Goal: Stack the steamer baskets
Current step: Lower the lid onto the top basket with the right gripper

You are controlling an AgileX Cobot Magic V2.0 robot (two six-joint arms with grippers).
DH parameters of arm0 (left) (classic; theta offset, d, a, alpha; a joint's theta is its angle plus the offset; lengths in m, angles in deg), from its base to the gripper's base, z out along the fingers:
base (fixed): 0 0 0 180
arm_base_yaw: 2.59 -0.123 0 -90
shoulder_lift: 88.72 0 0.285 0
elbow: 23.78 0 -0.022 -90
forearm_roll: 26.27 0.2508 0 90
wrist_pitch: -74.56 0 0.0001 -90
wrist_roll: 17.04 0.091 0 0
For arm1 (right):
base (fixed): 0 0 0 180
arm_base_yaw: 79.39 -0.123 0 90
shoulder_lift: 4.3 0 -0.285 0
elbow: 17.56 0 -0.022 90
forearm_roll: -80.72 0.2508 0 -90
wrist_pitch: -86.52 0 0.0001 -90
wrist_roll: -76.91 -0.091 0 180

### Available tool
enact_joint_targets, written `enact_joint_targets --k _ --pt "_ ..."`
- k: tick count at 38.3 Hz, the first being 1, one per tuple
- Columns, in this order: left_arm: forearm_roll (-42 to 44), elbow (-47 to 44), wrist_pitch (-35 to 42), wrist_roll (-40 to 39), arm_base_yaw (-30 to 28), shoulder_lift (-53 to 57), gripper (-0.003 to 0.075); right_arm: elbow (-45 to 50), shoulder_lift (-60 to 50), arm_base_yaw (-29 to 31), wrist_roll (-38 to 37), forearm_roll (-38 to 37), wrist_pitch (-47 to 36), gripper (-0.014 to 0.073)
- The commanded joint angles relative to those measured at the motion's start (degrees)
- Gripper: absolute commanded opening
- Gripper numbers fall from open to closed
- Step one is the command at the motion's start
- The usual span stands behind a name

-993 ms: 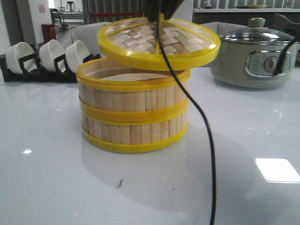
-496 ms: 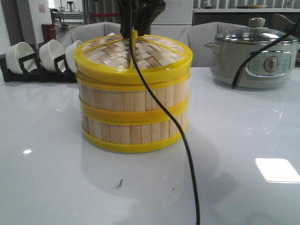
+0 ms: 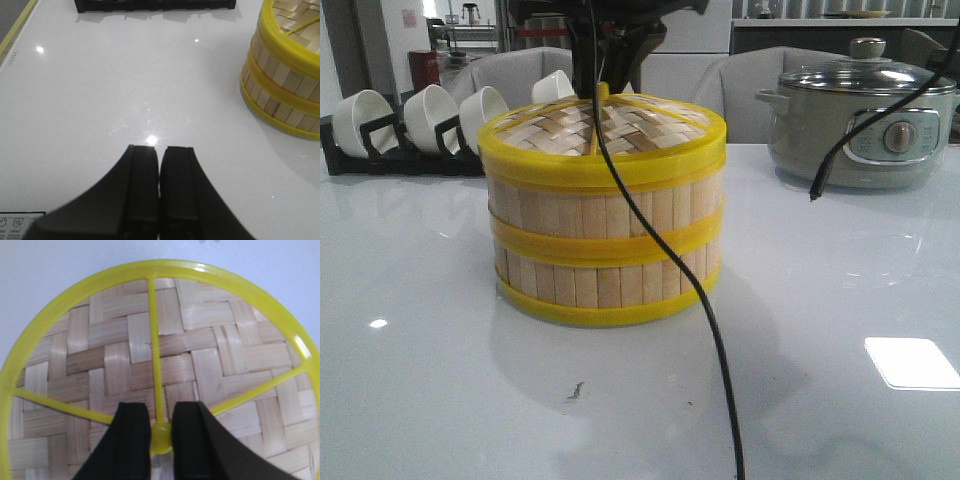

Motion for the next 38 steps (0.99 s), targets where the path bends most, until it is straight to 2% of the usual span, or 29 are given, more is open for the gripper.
enact_joint_targets --k 1,6,8,15,18,32,38 --pt "0.0 1.5 4.3 -0.4 -0.1 -0.5 0.0087 -2.3 -4.0 0.0 0.3 -0.7 -3.4 0.0059" --pt "0.0 1.5 4.3 -0.4 -0.1 -0.5 0.0087 -2.3 -4.0 0.0 0.2 -0.7 -2.7 0.0068" --pt "0.0 1.5 4.3 -0.4 -0.1 -0.5 0.0087 -2.3 -4.0 0.0 0.2 -0.7 -2.6 0.0103" --pt "0.0 1.5 4.3 -0.4 -0.1 -0.5 0.0087 -2.3 -4.0 0.0 0.2 -0.7 -3.1 0.0359" --pt "0.0 1.5 4.3 -0.4 -0.1 -0.5 0.0087 -2.3 -4.0 0.0 0.2 -0.7 -3.3 0.0424" --pt "0.0 1.5 4.3 -0.4 -0.1 -0.5 0.0087 -2.3 -4.6 0.2 0.2 -1.8 -4.4 0.0428" --pt "0.0 1.5 4.3 -0.4 -0.1 -0.5 0.0087 -0.8 -7.5 0.5 0.2 -5.2 -7.2 0.0422"
